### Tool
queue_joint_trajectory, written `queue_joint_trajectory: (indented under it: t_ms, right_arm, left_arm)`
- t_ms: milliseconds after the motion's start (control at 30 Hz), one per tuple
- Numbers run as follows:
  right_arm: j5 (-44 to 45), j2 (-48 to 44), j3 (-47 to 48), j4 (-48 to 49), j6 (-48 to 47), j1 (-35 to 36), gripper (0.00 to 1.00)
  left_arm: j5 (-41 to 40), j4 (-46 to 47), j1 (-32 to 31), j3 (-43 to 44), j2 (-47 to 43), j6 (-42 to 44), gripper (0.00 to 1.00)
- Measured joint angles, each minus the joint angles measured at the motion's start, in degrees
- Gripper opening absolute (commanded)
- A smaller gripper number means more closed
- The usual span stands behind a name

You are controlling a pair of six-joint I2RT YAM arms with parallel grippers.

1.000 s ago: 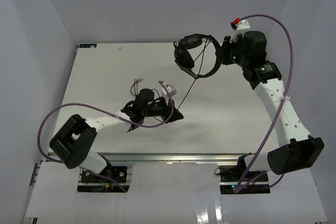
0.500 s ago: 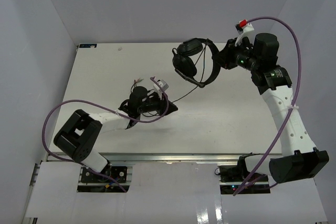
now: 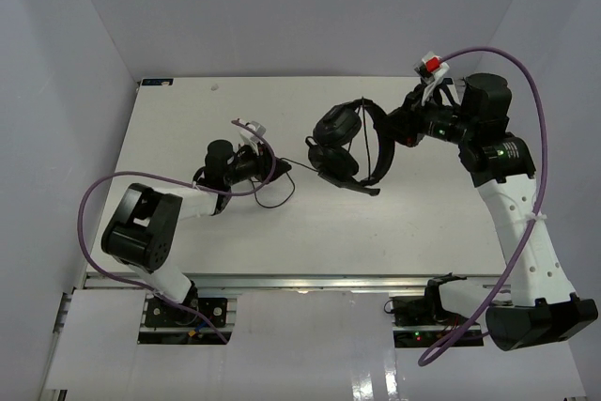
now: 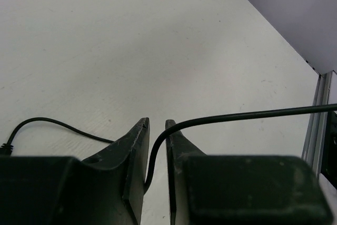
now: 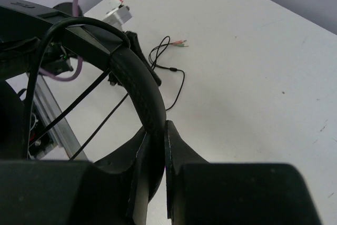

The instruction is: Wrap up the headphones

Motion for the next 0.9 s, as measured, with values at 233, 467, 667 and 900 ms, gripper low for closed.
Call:
queue_joint_trajectory:
  t_ms: [233, 467, 667, 900]
  right_arm:
    - [-3.89, -2.39, -2.96, -5.51, -10.14, 0.55, 0.08]
    - [0.69, -6.90, -9.80, -9.57, -21.81, 6.43, 0.08]
    - [11.49, -7.38, -16.15, -10.03, -26.62, 15.58, 0.08]
    - [23.19, -5.58, -17.39, -9.29, -28.53, 22.19, 0.08]
  left_arm:
    - [1.68, 0.45, 2.66, 7.20, 5.43, -2.63, 0.28]
    - [0.88, 0.02, 5.78, 12.51, 5.26, -4.05, 0.28]
    - [-0.22, -1.94, 6.51, 14.80, 2.95, -3.99, 0.23]
    - [0.82, -4.65, 6.72, 17.40, -0.17, -3.68, 0.21]
